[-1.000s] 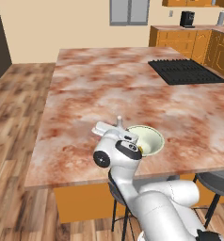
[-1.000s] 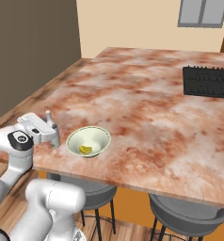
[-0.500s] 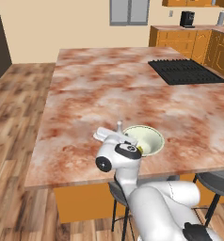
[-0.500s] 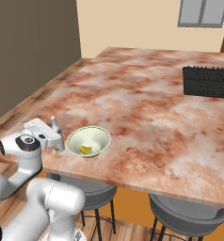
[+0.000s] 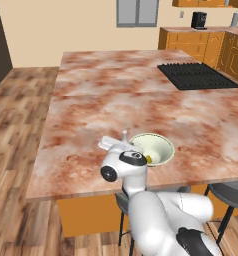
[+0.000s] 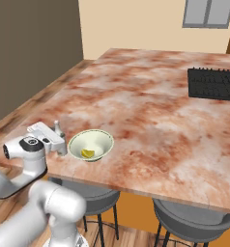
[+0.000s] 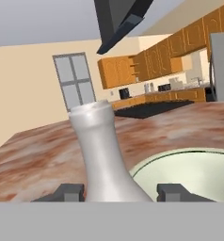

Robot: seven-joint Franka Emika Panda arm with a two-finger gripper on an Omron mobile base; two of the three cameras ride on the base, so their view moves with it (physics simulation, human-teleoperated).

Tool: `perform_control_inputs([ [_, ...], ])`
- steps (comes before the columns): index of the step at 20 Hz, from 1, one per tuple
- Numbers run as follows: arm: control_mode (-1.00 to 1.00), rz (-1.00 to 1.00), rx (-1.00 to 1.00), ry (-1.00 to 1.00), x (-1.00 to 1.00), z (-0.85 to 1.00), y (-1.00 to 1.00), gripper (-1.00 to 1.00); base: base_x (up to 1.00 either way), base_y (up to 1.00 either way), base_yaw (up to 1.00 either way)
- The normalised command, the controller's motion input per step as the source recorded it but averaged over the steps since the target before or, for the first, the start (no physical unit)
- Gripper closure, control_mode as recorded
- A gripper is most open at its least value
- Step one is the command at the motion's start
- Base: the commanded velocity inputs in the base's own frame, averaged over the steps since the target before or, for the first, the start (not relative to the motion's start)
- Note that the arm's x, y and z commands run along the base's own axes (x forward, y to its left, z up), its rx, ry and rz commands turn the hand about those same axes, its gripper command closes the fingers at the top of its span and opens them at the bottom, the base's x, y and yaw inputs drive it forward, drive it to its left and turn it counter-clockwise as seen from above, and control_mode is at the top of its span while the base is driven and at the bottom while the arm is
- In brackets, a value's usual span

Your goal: There is a bowl on the dining counter. Grab a lemon wedge from the fridge and place it in the bowl. Then get the liquor bottle and glass cup from the cabinet and place them next to the bowl.

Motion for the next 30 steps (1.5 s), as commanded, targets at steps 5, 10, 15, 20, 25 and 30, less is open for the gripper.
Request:
perform_control_inputs([
  [5, -1.0, 0.0, 0.01, 0.0, 0.23, -0.28, 0.13, 1.0, 0.0, 0.0, 0.0],
  [10, -1.0, 0.0, 0.0, 0.0, 0.31, -0.19, 0.05, 1.0, 0.0, 0.0, 0.0],
  [15, -1.0, 0.0, 0.0, 0.0, 0.24, -0.25, 0.02, 1.0, 0.0, 0.0, 0.0],
  [20, -1.0, 0.0, 0.0, 0.0, 0.14, -0.23, 0.0, 1.0, 0.0, 0.0, 0.0],
  [25, -1.0, 0.0, 0.0, 0.0, 0.22, -0.19, 0.02, 1.0, 0.0, 0.0, 0.0],
  [30, -1.0, 0.0, 0.0, 0.0, 0.12, -0.26, 0.1, 1.0, 0.0, 0.0, 0.0],
])
